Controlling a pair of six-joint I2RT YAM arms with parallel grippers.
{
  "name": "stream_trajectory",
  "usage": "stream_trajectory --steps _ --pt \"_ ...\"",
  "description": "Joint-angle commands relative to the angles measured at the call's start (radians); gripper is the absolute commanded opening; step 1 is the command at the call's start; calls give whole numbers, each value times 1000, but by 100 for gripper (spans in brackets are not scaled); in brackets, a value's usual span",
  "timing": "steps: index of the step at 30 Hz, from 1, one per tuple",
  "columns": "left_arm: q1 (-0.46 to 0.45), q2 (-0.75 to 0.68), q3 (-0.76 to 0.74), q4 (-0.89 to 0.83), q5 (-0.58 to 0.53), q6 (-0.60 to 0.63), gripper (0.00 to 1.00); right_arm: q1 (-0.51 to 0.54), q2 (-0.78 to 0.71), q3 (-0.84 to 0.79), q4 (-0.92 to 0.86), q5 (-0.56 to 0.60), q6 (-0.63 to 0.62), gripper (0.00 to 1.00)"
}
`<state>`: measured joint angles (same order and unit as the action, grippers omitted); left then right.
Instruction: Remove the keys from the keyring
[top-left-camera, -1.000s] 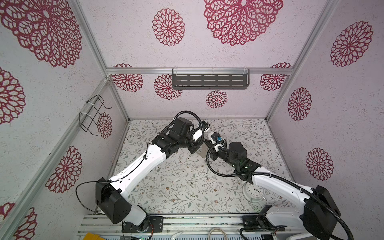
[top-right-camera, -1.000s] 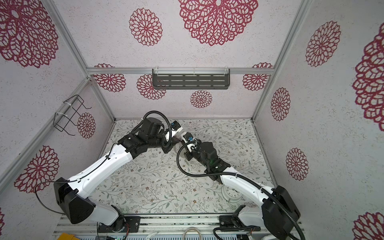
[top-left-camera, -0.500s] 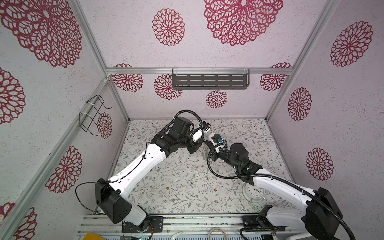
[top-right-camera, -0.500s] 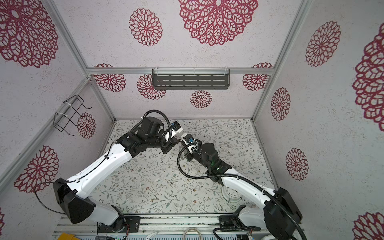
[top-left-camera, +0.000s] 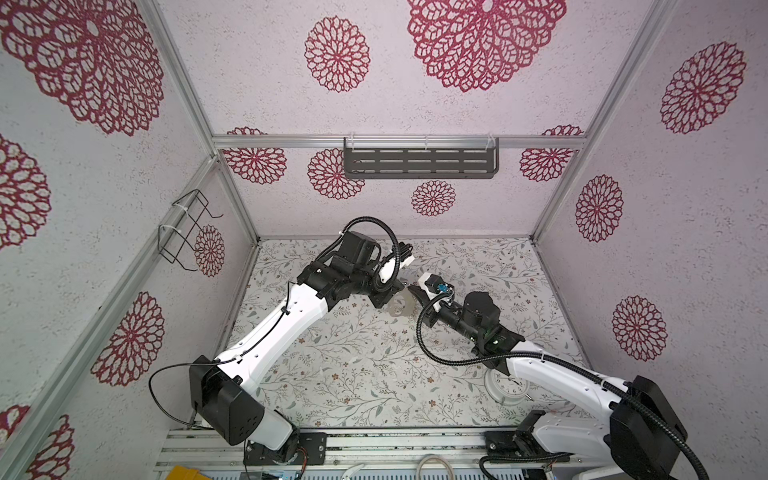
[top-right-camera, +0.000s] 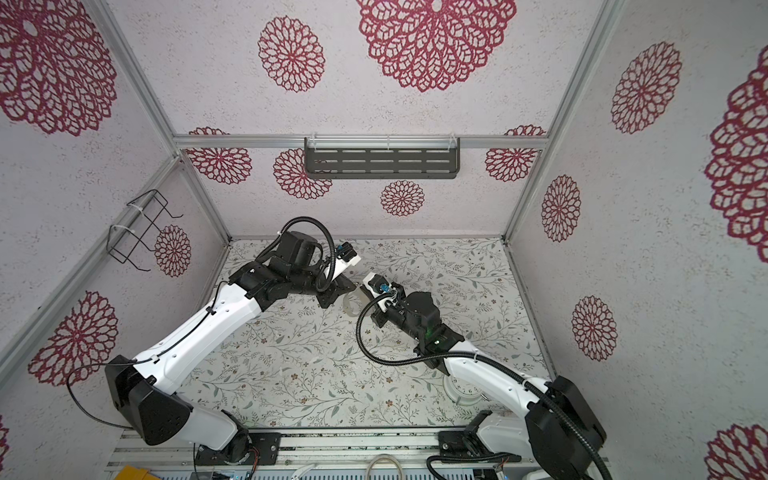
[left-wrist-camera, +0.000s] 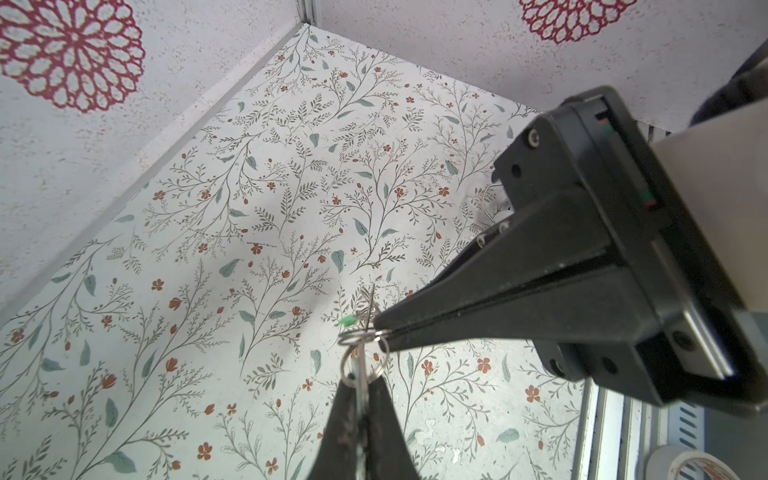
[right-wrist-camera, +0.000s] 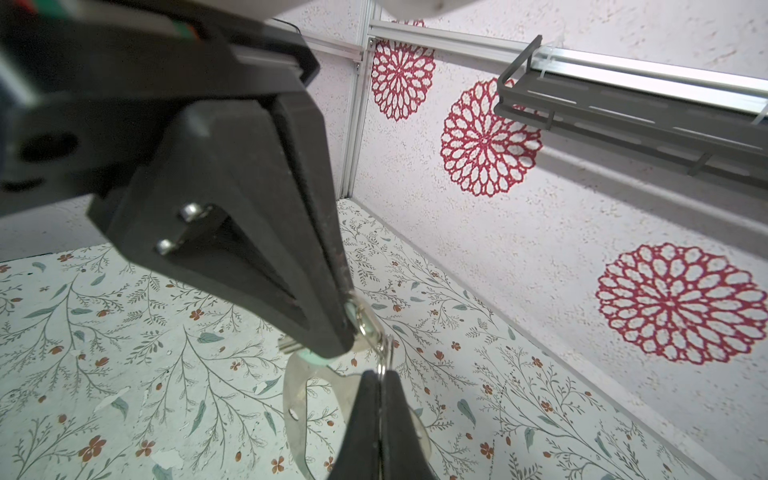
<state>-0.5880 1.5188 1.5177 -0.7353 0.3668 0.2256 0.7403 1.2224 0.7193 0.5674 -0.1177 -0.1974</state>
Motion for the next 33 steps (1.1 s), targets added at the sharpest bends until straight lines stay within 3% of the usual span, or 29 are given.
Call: stream_trajectory --steps 1,23,27,33 --pt "39 3 24 9 -5 -17 0 -13 -34 -9 41 -20 -40 0" --pt "99 90 133 -102 90 -10 0 -38 -32 -41 120 -106 -126 0" --pt "108 101 136 -104 133 -8 5 -48 -34 -40 113 -132 -123 0" --pt "109 119 134 -94 198 -12 21 -50 -32 -28 87 -156 -128 0"
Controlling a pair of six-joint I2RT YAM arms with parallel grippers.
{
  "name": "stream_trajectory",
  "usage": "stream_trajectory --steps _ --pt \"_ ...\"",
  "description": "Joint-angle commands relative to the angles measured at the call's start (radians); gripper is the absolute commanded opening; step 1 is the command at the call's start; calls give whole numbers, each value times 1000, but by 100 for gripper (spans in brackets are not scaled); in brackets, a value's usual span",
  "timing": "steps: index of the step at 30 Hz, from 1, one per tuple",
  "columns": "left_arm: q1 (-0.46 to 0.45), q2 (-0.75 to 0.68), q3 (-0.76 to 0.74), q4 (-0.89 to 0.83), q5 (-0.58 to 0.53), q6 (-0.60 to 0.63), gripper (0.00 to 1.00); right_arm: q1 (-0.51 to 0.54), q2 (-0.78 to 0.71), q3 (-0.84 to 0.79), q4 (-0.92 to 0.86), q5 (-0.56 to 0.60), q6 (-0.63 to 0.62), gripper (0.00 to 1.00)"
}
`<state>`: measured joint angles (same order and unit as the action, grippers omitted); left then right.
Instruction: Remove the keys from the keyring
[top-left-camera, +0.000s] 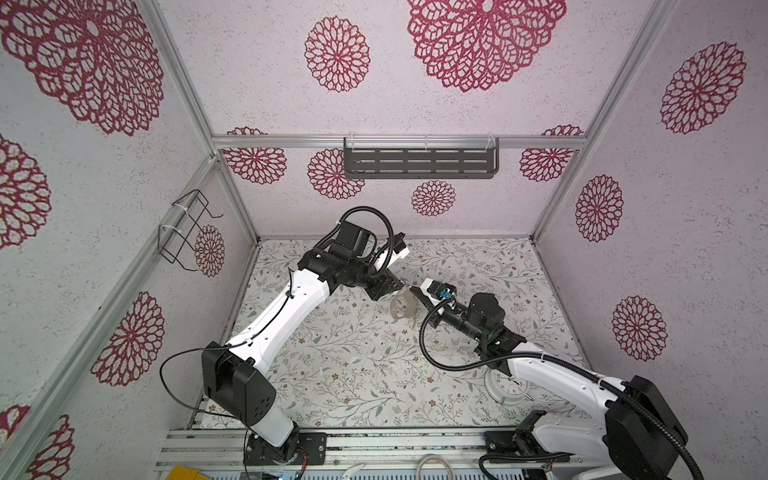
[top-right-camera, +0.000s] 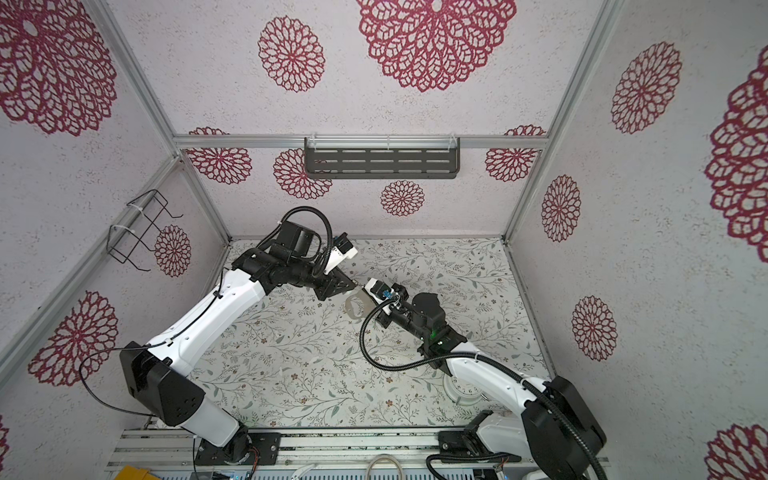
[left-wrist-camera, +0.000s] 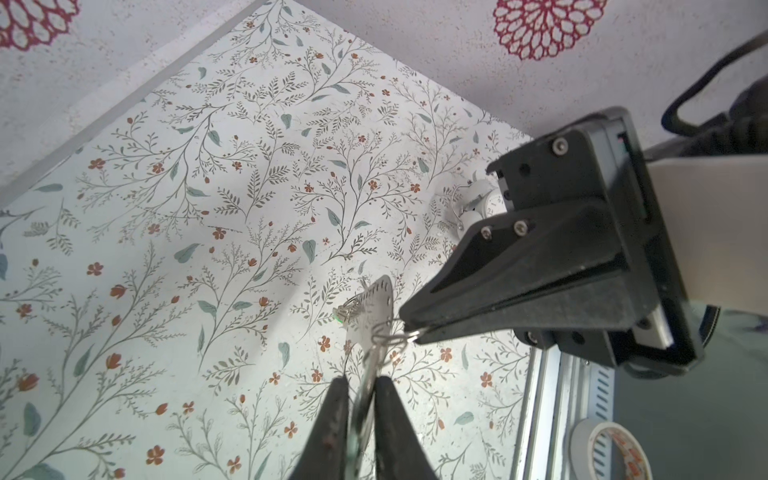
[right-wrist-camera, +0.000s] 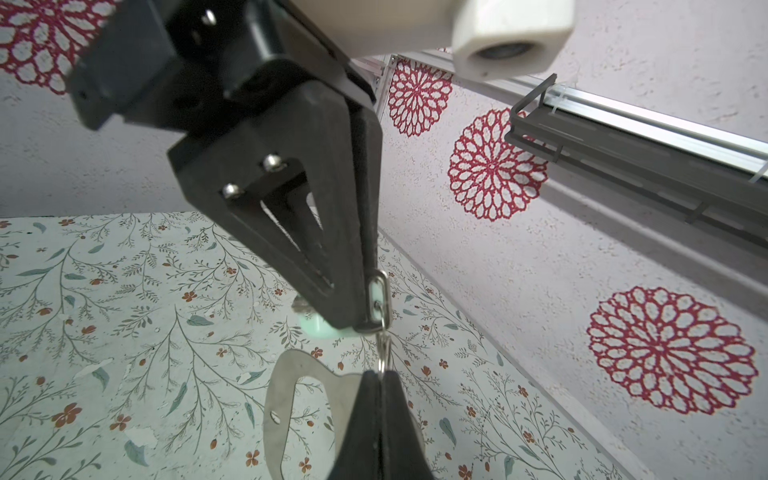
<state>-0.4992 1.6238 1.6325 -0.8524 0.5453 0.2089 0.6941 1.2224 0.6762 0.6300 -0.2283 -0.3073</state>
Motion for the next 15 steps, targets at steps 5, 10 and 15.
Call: stream_trajectory --steps 5,10,15 --pt "13 12 -2 47 11 6 32 -6 -34 20 3 -55 -21 0" --pt "-11 -15 -53 77 -32 66 38 -16 -29 38 -41 -69 -15 0" --pt "-24 -74 -155 187 -140 78 44 -34 -23 59 -75 -88 8 0"
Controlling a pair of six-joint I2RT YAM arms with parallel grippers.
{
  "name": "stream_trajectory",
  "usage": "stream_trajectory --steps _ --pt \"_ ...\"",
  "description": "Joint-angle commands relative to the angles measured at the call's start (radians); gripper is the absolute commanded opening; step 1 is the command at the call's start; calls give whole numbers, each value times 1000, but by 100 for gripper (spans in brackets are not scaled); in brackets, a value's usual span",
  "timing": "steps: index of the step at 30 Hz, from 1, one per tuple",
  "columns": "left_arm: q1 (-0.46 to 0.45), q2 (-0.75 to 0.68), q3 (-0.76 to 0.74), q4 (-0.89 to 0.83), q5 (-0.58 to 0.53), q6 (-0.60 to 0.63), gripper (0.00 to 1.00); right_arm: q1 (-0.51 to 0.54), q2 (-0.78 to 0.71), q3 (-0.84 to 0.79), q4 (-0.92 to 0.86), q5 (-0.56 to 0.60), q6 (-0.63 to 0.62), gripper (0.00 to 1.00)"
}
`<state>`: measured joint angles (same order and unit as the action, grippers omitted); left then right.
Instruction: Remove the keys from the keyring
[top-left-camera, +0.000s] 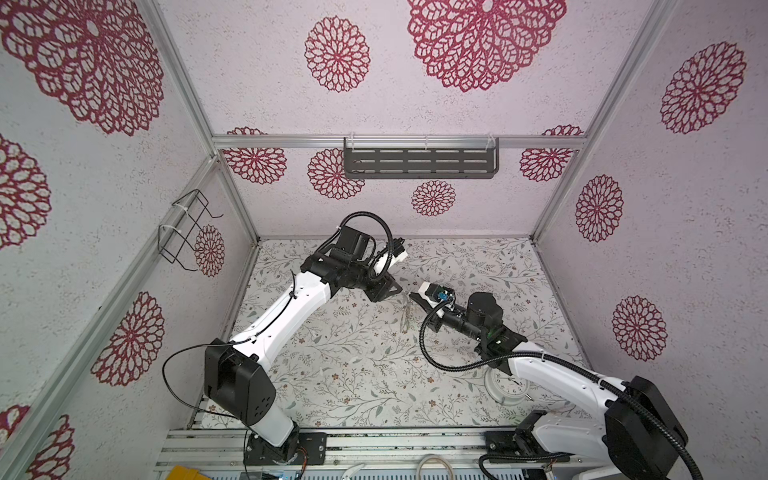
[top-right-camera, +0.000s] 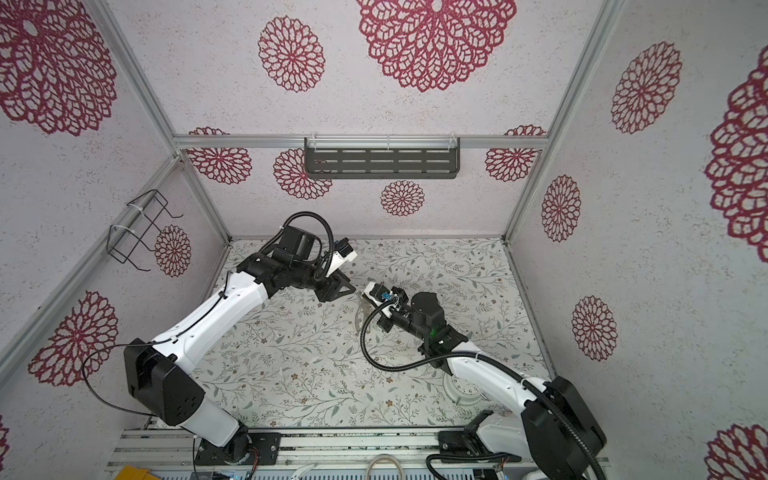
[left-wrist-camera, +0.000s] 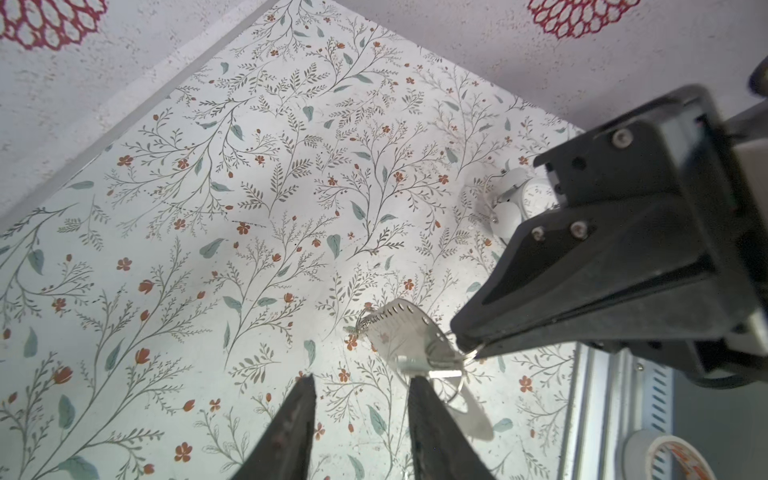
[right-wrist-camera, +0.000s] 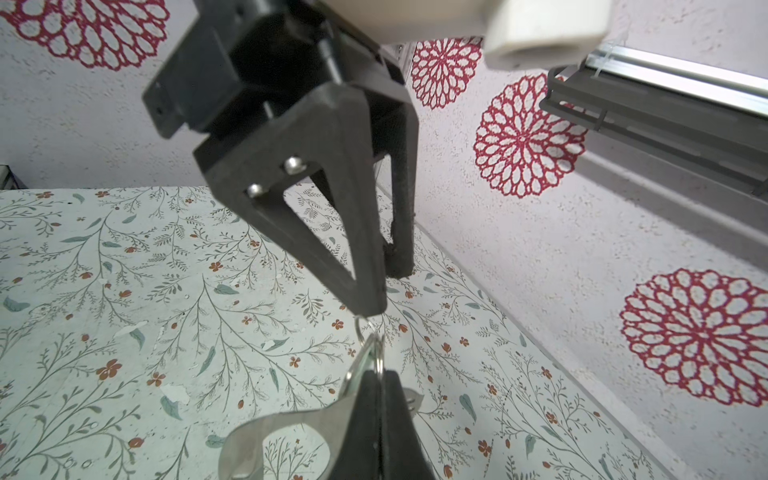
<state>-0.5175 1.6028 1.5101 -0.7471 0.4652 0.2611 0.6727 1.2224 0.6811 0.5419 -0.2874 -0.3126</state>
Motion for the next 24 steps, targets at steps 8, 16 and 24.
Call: stream_trajectory --steps 8,16,24 --pt "-69 -170 -238 318 -211 113 55 -31 -19 74 -17 -79 54 0" --pt "-122 -227 -393 531 -281 127 56 -38 -25 90 -36 -87 105 0" --pt "-162 -241 -483 691 -332 91 58 -38 -39 87 -36 -97 138 0"
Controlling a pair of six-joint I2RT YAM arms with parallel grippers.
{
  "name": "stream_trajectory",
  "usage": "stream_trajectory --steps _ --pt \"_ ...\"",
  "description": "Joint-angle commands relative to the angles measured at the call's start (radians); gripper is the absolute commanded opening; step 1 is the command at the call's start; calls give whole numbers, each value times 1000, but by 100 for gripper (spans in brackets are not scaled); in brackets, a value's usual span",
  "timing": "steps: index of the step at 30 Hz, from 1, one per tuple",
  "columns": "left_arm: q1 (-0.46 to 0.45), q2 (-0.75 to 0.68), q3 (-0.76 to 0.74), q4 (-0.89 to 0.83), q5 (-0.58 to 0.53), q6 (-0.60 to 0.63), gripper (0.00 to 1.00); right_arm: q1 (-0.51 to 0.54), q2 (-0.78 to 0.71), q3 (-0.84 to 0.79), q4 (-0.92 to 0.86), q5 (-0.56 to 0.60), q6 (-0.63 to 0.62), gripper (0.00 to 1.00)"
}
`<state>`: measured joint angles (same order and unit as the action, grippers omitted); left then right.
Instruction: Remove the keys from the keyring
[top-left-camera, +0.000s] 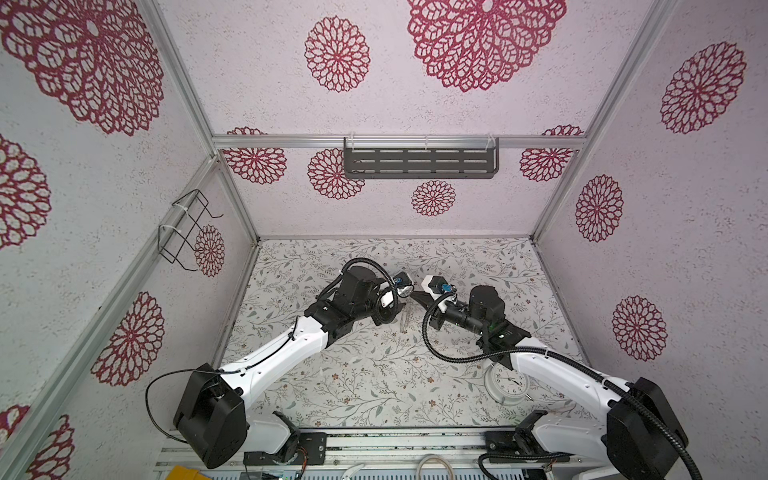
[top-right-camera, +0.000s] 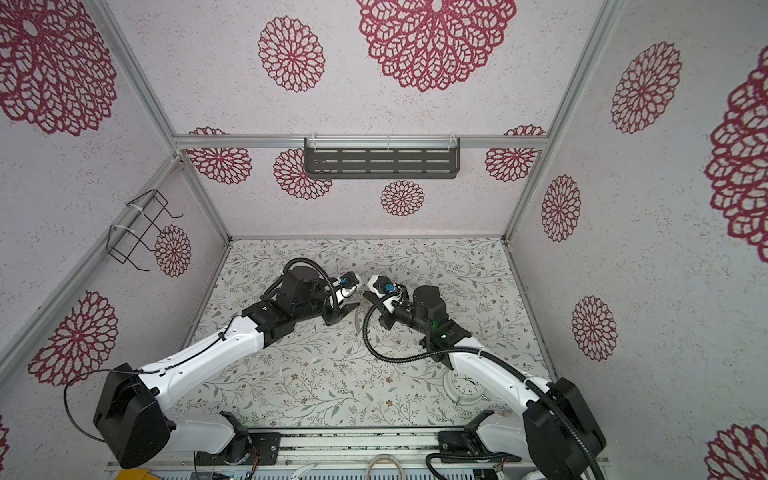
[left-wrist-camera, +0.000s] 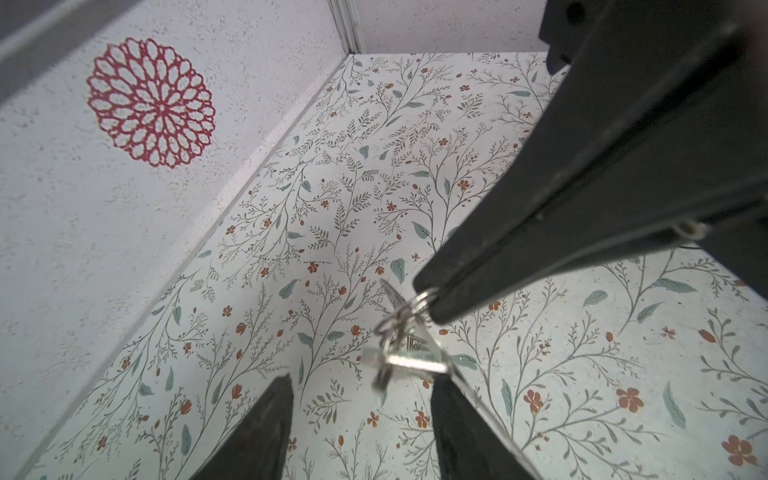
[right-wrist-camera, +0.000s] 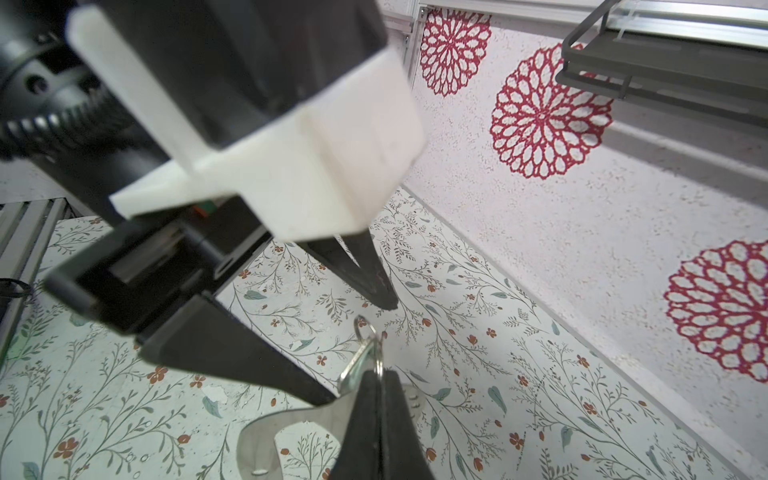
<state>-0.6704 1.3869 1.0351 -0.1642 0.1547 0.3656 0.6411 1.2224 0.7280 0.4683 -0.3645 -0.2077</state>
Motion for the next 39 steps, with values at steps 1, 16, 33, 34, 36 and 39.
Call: stream_trajectory --steps 1,16,33,34,36,39 --pt "-10 -26 -18 119 -17 -22 58 -6 -40 40 39 -21 38 0" --pt "-36 -24 -127 359 -65 -168 63 -6 -62 27 51 -7 77 0" --pt "-75 -49 -165 403 -158 -176 47 -6 -53 34 58 -4 107 0" --pt "-75 -50 -167 402 -157 -176 47 -6 -52 36 58 -8 108 0" --pt "-75 -58 -171 395 -150 -173 46 -6 -48 35 58 -12 111 0" --pt "-75 -64 -175 386 -148 -168 48 -6 -50 36 58 -11 115 0"
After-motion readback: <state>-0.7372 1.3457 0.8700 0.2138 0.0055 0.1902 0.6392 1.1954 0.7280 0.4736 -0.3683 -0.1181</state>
